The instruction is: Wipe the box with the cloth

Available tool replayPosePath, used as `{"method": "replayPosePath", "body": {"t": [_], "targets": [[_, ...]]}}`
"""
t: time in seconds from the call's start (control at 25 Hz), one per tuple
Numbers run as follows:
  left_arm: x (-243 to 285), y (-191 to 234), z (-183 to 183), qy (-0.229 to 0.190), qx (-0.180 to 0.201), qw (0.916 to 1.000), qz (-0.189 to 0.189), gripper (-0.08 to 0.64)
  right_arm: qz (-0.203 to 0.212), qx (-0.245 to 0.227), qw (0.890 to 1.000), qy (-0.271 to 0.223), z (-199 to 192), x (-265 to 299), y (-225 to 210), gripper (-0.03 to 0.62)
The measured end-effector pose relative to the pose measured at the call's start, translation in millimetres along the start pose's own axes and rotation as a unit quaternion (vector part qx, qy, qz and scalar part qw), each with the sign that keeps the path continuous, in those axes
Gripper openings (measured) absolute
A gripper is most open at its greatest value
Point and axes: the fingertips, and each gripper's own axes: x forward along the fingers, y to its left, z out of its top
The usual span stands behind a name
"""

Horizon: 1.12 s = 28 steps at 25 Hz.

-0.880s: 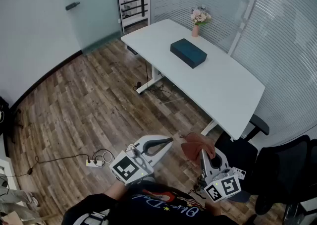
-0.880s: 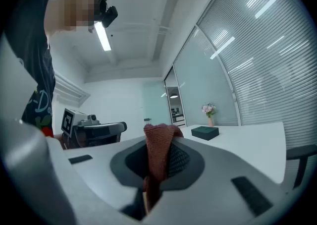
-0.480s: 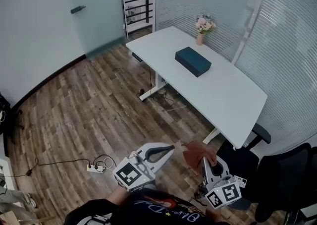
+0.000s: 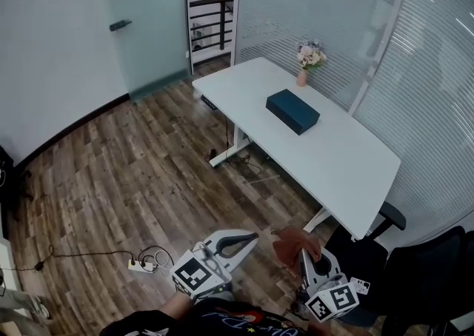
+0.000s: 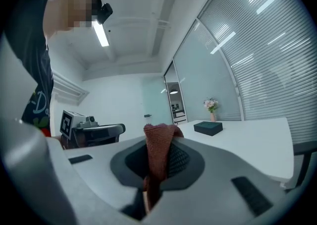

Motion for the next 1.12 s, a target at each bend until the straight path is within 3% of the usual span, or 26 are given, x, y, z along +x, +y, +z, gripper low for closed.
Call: {"method": "replayPosePath", "body": {"t": [0.6,0.72,0.88,1.12], "targets": [[-50,97,7,-0.027,-0.014,0.9982,0.052,0.003,0.033,-0.042,0.999,-0.007,15,97,46,0.026],[-41,109,3,-0.038,-0.015,0.9977,0.055,0.003,0.019,-0.046,0.999,0.004,11,100,26,0.026],[-24,118,-13,-0.016,-0.028,0.9981,0.052,0.003,-0.009,-0.019,1.000,0.016,-1,105,-10,0.026],[12,154,-7,0.000,-0.015,0.9966,0.082,0.003,-0.004,-0.019,1.000,0.004,12,145,-68,0.026]]}}
